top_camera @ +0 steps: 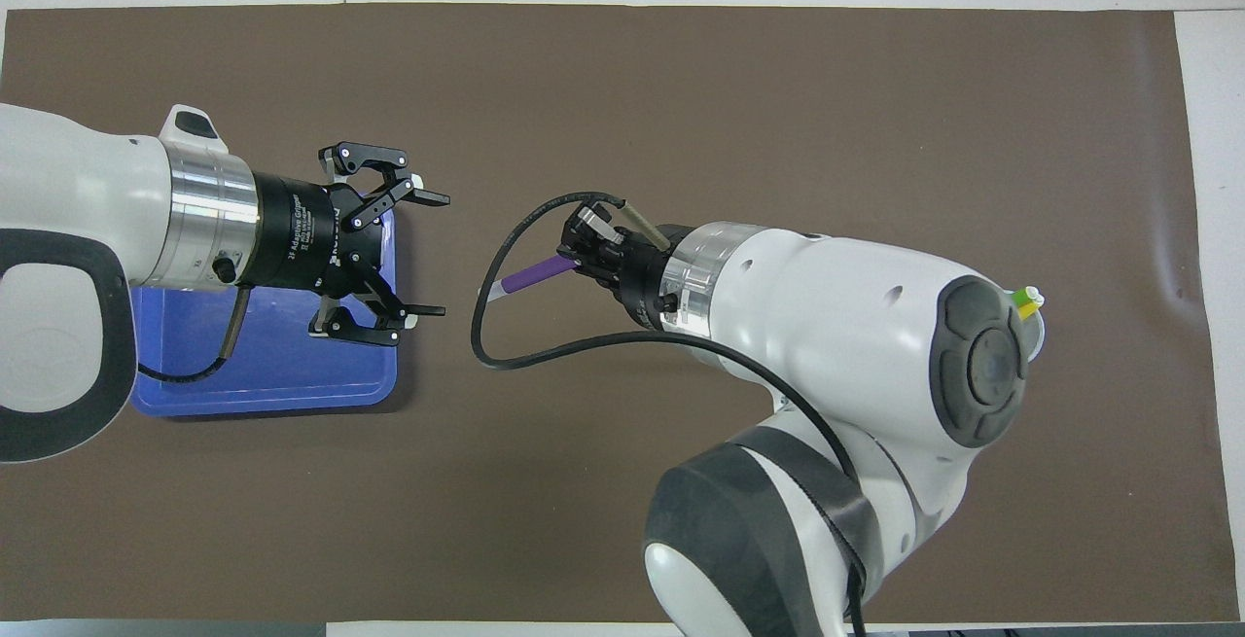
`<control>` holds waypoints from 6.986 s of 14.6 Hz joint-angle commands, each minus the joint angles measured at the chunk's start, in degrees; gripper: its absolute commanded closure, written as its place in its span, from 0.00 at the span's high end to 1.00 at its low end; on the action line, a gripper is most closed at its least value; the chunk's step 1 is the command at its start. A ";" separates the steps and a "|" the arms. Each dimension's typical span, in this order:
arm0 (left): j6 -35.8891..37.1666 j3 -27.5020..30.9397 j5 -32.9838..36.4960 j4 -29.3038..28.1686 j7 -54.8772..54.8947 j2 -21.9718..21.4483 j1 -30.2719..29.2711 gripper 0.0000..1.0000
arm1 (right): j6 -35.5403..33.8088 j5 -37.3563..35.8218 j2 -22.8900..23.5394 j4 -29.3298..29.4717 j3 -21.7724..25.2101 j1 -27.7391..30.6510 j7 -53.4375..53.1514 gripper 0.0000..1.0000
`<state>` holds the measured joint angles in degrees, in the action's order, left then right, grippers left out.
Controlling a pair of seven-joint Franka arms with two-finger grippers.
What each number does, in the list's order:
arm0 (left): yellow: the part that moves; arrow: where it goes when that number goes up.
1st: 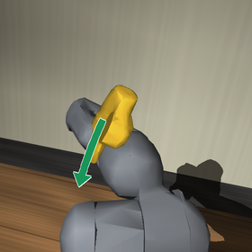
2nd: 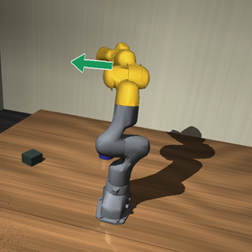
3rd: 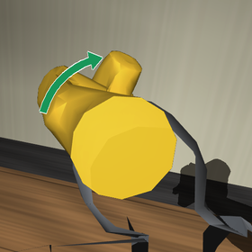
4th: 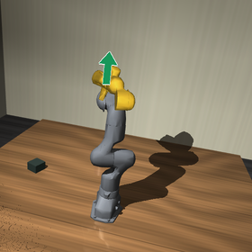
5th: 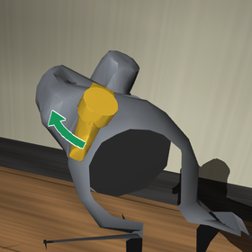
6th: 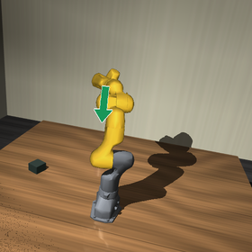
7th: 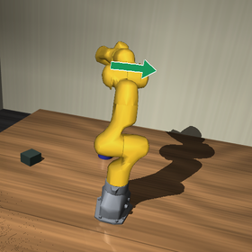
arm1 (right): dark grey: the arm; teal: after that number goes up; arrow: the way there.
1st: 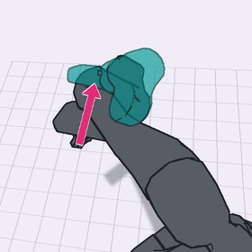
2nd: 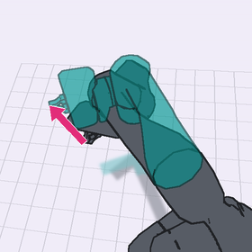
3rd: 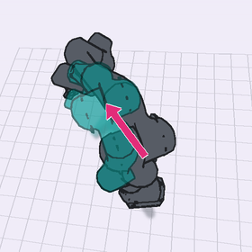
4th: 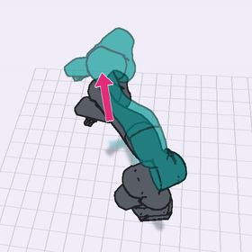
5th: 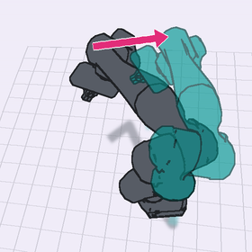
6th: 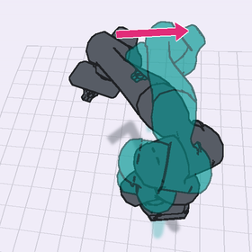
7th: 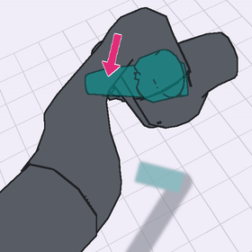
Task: Right arm passes pens to left for tray arrangement
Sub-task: 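Lift the purple marker with the right gripper while the left gripper approaches, then close the left gripper on the purple marker held by the right gripper, then place the purple marker in the tray while the right gripper returns, then release the purple marker with the left gripper while the right gripper grasps green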
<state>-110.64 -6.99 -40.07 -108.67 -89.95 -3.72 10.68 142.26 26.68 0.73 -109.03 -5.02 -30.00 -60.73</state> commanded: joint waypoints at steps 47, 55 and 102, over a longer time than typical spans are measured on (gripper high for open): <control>-7.49 0.40 3.06 -6.90 -6.22 -2.52 6.11 0.00 | -17.15 1.10 -3.54 -2.33 0.62 9.06 27.43 1.00; -3.63 0.49 8.50 -8.05 22.76 -1.91 -1.88 0.00 | -33.18 -3.56 -1.27 -1.63 0.62 33.15 80.78 1.00; -7.00 0.40 34.62 -9.65 88.63 11.45 -10.24 1.00 | -31.42 -19.21 3.40 -6.12 0.62 43.28 138.95 0.03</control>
<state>-123.75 -6.68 -6.36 -123.74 -0.74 6.71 0.54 112.24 7.85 3.99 -116.77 -3.71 12.51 78.59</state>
